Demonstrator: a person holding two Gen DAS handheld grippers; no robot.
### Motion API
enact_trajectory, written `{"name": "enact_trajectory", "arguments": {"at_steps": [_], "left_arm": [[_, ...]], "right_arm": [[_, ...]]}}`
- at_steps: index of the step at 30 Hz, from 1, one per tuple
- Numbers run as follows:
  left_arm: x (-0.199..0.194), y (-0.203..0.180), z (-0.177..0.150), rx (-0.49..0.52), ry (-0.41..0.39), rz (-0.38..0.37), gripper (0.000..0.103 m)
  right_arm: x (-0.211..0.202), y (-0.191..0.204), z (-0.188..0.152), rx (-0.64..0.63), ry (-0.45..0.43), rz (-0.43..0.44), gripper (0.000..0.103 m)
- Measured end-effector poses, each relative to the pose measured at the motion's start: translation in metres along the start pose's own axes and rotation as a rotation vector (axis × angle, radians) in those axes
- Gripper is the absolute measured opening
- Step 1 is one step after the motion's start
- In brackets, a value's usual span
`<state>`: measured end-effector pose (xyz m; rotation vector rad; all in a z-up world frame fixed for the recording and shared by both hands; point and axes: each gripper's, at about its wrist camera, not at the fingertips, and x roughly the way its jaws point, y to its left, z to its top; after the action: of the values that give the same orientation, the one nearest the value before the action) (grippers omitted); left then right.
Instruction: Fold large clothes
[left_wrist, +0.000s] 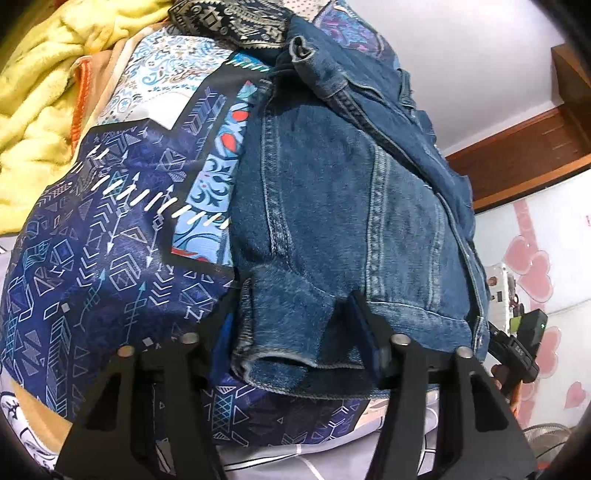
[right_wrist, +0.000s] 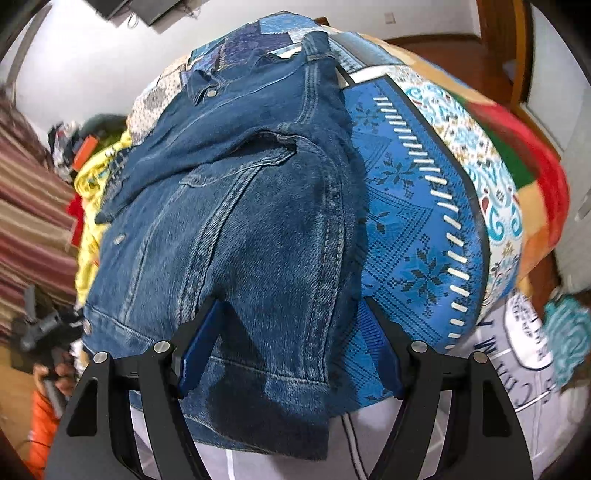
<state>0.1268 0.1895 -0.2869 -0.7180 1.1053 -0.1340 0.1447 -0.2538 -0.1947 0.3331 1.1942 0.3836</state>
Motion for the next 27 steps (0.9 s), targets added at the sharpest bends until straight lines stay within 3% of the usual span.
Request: {"name": "enact_trajectory", "arguments": {"at_steps": [4, 7, 9, 12, 20, 24, 27], "left_arm": [[-0.006, -0.011, 0.002, 0.055, -0.029, 0.030, 0.026], [-0.015, -0.027, 0.006, 0.119, -0.068, 0.056, 0.016], [-0.022, -0.039, 0.010, 0.160, -0.097, 0.069, 0.013], [-0.033, -0.059, 0.016, 0.210, -0.144, 0.075, 0.012], [-0.059, -0.099, 0.052, 0.303, -0.258, 0.044, 0.010], [-0.067, -0.112, 0.086, 0.300, -0.306, 0.010, 0.010], [-0.073, -0.123, 0.116, 0.295, -0.357, -0.001, 0.010]], "right_arm": [[-0.004, 0.006, -0.004, -0.031, -0.021, 0.003, 0.067], [-0.007, 0.010, 0.000, -0.051, -0.032, 0.018, 0.048], [-0.009, 0.013, 0.004, -0.063, -0.043, 0.022, 0.029], [-0.008, 0.018, 0.013, -0.069, -0.051, 0.035, 0.013], [-0.025, 0.047, 0.041, -0.173, -0.130, 0.055, 0.011], [-0.038, 0.062, 0.077, -0.209, -0.215, 0.076, 0.011], [-0.039, 0.071, 0.107, -0.238, -0.274, 0.044, 0.011]]}}
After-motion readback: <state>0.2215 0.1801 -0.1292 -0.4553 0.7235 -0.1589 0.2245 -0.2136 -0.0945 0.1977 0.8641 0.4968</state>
